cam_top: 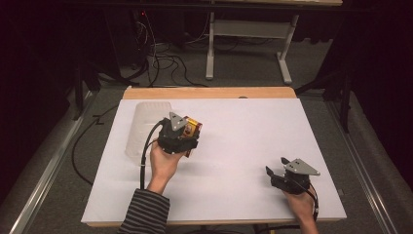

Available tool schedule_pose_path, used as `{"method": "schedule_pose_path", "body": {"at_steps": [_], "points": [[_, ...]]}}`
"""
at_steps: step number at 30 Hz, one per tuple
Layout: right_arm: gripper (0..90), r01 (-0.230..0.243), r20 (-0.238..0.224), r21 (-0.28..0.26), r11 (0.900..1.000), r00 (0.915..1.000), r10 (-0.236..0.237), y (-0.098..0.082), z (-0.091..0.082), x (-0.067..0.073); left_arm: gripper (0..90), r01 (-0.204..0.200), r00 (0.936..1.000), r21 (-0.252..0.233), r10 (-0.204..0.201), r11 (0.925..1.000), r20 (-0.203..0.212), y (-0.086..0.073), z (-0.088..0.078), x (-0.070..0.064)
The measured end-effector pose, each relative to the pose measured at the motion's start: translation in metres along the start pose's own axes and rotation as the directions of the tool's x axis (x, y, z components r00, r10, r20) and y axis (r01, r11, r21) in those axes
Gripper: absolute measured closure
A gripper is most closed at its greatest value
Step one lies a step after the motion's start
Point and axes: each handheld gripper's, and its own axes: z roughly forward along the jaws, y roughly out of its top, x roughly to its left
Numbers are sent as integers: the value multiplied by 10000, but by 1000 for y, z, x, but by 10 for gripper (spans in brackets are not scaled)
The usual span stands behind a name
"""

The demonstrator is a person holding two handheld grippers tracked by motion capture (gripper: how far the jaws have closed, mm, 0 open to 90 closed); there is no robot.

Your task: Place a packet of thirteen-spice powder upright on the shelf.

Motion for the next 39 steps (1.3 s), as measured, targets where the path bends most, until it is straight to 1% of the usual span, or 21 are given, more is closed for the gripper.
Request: {"method": "schedule_pose_path", "body": {"at_steps": [4,5,8,9,10,12,14,18,20,23,27,28,29,30,32,36,37,39], "points": [[318,-2,0,9,10000,10000,2,0,0,0,326,113,9998,-165,-116,9998,-177,3,-2,6],[318,17,-11,14,10000,10000,-17,0,0,0,326,17,9997,-172,-21,9999,-245,3,-3,9],[318,13,-12,7,10000,10000,-13,0,0,0,326,67,9992,-246,-77,9997,-382,4,-5,14],[318,11,-10,4,10000,10000,-11,0,0,0,326,140,9990,-304,-152,9994,-410,5,-5,16],[318,11,0,23,10000,10000,-11,0,0,0,326,83,9989,-313,-98,9995,-455,6,-6,18],[318,21,-1,3,10000,10000,-21,0,0,0,325,159,9985,-450,-183,9989,-521,8,-8,20],[318,15,13,15,10000,10000,-15,0,0,0,326,152,9981,-514,-183,9986,-594,9,-10,24],[318,26,14,37,10000,10000,-26,0,0,0,325,435,9966,-649,-478,9969,-669,12,-14,31],[318,13,5,53,10000,10000,-13,0,0,0,325,466,9958,-753,-524,9961,-757,13,-16,35],[318,-5,-3,64,10000,10000,5,0,1,1,325,506,9941,-822,-581,9953,-917,14,-17,41],[318,-36,-6,88,10000,10000,36,0,1,1,325,444,9933,-939,-540,9946,-1019,16,-21,46],[318,-33,0,90,10000,10000,33,0,1,1,325,497,9926,-990,-601,9938,-1054,17,-21,48],[318,-14,-2,72,10000,10000,14,0,1,1,325,424,9925,-960,-529,9945,-1104,17,-22,50],[318,-4,2,72,10000,10000,4,0,1,1,325,456,9919,-1009,-570,9939,-1135,17,-23,51],[318,-18,-4,93,10000,10000,18,0,1,1,325,382,9913,-1046,-509,9938,-1215,18,-25,54],[317,41,30,144,9999,10000,-41,0,1,1,325,519,9883,-1186,-681,9916,-1367,19,-28,61],[318,54,22,132,9999,10000,-54,0,1,1,325,468,9878,-1183,-636,9919,-1421,19,-28,63],[318,54,24,135,9999,10000,-54,0,1,1,325,510,9870,-1245,-690,9909,-1452,19,-30,66]]}}
